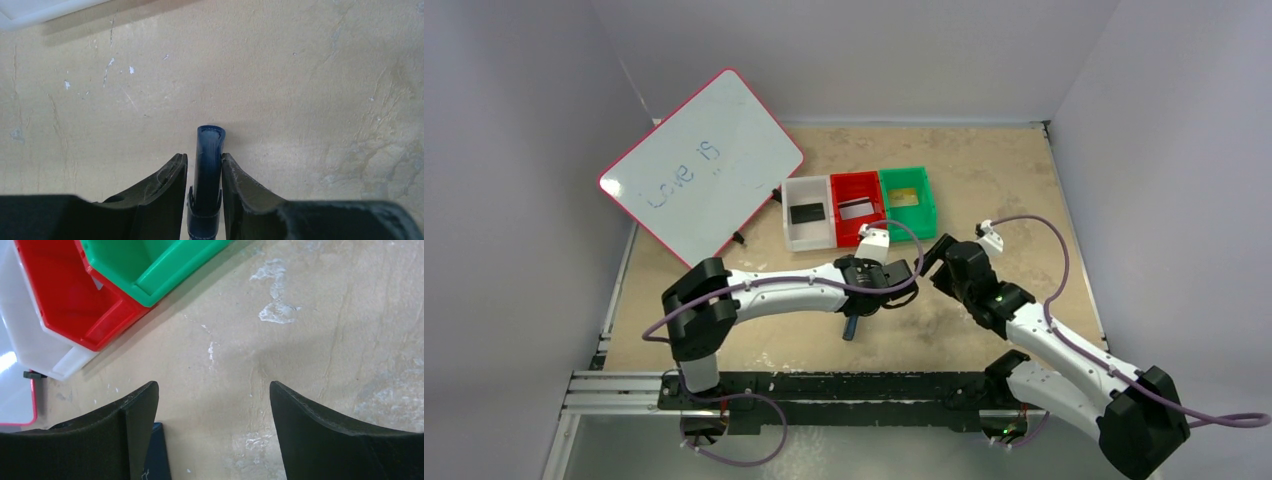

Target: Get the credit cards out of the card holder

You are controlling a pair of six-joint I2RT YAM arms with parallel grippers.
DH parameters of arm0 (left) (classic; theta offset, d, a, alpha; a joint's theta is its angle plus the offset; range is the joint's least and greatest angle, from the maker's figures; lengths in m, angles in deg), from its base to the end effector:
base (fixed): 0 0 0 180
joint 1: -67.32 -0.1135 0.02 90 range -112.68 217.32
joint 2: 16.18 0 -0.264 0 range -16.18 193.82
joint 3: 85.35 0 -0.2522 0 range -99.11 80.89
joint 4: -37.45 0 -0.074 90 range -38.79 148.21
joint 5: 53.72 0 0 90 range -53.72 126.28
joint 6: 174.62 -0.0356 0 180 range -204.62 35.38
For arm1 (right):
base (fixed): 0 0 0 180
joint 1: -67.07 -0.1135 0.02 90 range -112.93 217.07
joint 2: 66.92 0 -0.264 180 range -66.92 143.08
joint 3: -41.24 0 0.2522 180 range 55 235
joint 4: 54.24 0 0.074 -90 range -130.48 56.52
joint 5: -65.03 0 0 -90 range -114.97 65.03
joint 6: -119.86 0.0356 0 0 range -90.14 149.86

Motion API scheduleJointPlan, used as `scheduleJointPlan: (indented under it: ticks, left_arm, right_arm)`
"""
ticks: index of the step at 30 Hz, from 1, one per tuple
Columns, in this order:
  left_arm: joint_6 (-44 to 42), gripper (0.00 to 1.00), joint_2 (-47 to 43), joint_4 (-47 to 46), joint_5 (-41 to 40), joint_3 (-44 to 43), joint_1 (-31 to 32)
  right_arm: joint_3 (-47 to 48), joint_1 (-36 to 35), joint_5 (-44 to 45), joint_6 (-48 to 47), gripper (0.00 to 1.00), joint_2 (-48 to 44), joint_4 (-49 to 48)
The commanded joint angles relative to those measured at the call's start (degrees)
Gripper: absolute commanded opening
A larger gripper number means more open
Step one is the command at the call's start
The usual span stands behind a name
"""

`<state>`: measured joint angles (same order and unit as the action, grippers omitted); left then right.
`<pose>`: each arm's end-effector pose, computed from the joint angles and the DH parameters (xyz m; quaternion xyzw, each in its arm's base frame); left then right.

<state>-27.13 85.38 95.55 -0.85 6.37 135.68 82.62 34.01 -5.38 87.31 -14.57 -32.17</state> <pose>0.1494 -0.3184 0.2172 0.0373 0.9361 0.0065 0.3496 0.1712 0.0972 0.2159 0.2623 0.8295 0.2285 0.4370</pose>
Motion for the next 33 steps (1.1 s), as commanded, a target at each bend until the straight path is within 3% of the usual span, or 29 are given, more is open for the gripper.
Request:
scheduleJointPlan:
  ticks: [1,4,6,9,14,19,25,29,33]
  left_arm:
    - [-0.2,0.32,1.5,1.2,-3.0,-4.5,-0.2]
    - [-0.8,0.46,2.1,0.5,-1.3,-5.2,-0.1]
    - [-1.0,0.47,0.6,-1.0,0.2,-4.1,0.0]
    - [-3.2,0.53,-4.2,-10.5,7.3,1.5,-0.2]
    - [-2.9,0.58,-8.0,-11.8,8.9,3.7,-1.6]
    - [-0.9,0.59,-13.4,-12.8,10.1,10.1,-9.3]
    - [4.8,0.72,-24.4,-18.6,9.1,22.8,-13.3]
    - [7.4,0.84,-31.5,-17.3,5.1,28.2,-15.5]
    - [6.6,0.85,-35.6,-16.5,5.1,30.7,-18.8]
  right_arm:
    - [-0.7,0.0,4.1,5.0,0.84,-1.1,3.6]
    - [-1.1,0.0,4.7,7.4,0.9,-1.4,5.0]
    - [-1.4,0.0,4.5,7.9,0.9,-1.6,5.0]
    - [-1.4,0.0,3.9,7.8,0.9,-1.7,5.0]
    - [-0.1,0.0,1.5,5.6,0.9,-1.7,5.1]
    - [0.3,0.0,-7.1,-1.8,1.0,-2.5,-1.7]
    - [-4.4,0.0,-19.0,-1.9,1.0,-2.4,-11.0]
    - [-1.9,-0.1,-19.5,-4.4,0.97,3.3,-9.6]
    - [5.3,-0.1,-15.4,-9.8,0.9,9.9,-4.0]
